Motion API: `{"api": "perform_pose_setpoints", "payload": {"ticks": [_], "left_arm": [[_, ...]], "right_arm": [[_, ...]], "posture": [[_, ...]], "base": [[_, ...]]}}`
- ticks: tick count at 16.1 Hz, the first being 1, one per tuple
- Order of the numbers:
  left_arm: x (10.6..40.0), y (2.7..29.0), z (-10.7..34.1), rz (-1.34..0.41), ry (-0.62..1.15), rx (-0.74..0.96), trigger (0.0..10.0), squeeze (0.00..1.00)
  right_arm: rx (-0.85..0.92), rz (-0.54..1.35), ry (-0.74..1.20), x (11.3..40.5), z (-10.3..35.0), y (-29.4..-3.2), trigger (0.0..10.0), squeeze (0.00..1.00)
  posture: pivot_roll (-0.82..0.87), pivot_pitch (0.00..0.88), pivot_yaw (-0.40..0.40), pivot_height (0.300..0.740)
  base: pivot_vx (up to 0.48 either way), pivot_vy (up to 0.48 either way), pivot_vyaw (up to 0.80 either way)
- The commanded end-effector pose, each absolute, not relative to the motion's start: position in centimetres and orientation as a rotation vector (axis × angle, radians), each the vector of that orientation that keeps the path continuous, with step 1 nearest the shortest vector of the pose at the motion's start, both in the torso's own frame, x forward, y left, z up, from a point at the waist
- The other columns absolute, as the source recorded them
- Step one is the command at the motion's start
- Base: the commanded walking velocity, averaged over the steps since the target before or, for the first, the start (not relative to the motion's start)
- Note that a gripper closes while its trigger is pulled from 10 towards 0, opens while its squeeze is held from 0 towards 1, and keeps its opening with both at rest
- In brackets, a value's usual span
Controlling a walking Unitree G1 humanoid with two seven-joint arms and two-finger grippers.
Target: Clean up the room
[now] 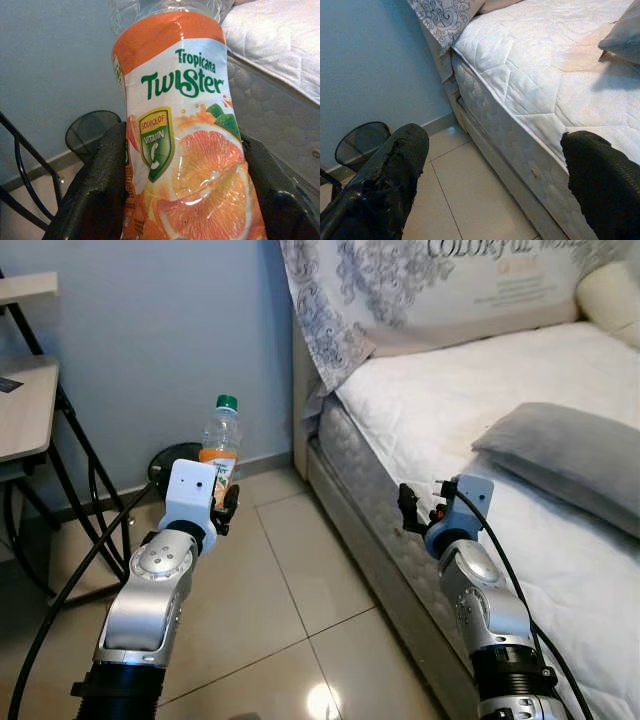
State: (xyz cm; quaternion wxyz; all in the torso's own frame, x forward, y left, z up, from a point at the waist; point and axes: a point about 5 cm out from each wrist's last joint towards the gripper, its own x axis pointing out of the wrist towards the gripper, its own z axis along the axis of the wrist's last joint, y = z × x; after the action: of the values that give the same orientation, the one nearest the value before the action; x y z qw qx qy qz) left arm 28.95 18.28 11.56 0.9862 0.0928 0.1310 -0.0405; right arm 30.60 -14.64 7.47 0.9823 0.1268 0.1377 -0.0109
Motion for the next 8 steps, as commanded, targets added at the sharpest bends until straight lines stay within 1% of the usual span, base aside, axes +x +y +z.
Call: {"api": "perform_pose_setpoints", "payload": {"ticks": [1, 5, 8], "left_arm": [[29.17, 18.23, 12.17, -0.079, 0.247, 0.183, 10.0, 0.00], [29.29, 18.32, 12.28, -0.077, 0.245, 0.190, 10.0, 0.00], [29.46, 18.29, 12.37, -0.079, 0.239, 0.214, 10.0, 0.00]], "right_arm": [[0.239, -0.014, 0.241, 31.20, 8.36, -14.57, 10.0, 0.00], [0.205, 0.014, 0.239, 31.30, 8.45, -14.21, 10.0, 0.00], [0.211, 0.008, 0.236, 31.44, 8.58, -14.12, 10.0, 0.00]], "posture": [[-0.01, 0.000, -0.015, 0.740], [-0.01, 0.000, -0.016, 0.740], [-0.01, 0.000, -0.011, 0.740]], "base": [[0.345, 0.000, 0.00], [0.350, 0.000, 0.00], [0.336, 0.000, 0.80]]}}
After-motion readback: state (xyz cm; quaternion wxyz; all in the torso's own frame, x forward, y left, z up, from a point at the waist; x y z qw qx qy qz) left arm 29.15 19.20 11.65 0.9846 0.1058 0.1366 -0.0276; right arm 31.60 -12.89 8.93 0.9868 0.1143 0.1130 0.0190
